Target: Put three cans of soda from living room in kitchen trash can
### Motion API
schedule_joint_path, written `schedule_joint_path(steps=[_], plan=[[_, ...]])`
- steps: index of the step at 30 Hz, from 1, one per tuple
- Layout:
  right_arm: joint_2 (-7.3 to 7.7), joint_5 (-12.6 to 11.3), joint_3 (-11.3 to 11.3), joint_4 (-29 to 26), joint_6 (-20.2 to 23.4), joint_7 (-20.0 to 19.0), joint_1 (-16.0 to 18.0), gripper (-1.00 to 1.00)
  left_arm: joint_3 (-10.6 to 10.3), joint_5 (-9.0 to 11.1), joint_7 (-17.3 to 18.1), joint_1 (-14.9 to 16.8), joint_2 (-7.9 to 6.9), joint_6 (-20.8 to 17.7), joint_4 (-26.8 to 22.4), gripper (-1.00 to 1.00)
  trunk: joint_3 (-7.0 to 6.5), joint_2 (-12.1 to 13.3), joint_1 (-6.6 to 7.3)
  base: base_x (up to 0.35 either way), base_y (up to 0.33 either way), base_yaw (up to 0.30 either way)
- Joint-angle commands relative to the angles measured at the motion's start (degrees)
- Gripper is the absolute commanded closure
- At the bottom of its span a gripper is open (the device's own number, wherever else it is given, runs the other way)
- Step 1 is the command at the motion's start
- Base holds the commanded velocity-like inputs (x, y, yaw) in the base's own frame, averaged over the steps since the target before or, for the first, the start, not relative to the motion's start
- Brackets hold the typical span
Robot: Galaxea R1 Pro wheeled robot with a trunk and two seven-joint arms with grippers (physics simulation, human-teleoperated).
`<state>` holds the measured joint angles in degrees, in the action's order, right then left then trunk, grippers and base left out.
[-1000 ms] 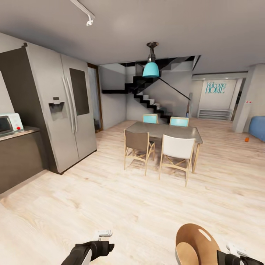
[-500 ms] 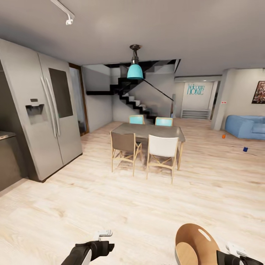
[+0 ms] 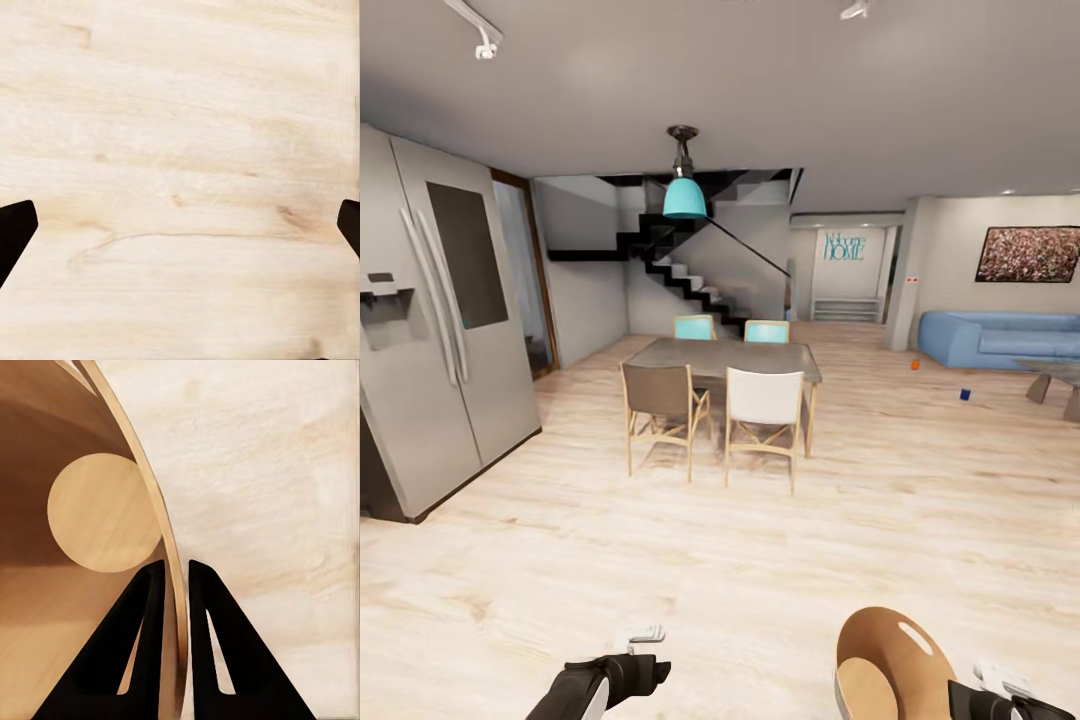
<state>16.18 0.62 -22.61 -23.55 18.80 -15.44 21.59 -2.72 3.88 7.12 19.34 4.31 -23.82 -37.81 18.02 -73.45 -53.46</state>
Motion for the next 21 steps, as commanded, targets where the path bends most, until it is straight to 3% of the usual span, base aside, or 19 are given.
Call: schedule_joint_path(steps=[1,14,21], plan=[[-0.01,-0.7,-0.2,0.0,0.1,-0.4,0.0,1.0,0.0,0.0,0.0,0.0,0.0,0.0,0.0,-1.0,-0.05,0.0,0.0,0.0,0.0,-0.26],[-0.01,-0.7,-0.1,0.0,0.1,-0.4,0.0,1.0,-0.1,-0.1,0.1,0.0,0.0,0.0,0.0,-1.0,-0.58,0.0,0.0,0.0,0.0,-0.26],[0.08,-0.5,-0.2,0.0,0.2,-5.1,0.0,1.0,0.0,-0.1,0.2,0.0,0.0,0.0,0.0,-1.0,-0.86,0.0,0.0,0.0,0.0,-0.26]])
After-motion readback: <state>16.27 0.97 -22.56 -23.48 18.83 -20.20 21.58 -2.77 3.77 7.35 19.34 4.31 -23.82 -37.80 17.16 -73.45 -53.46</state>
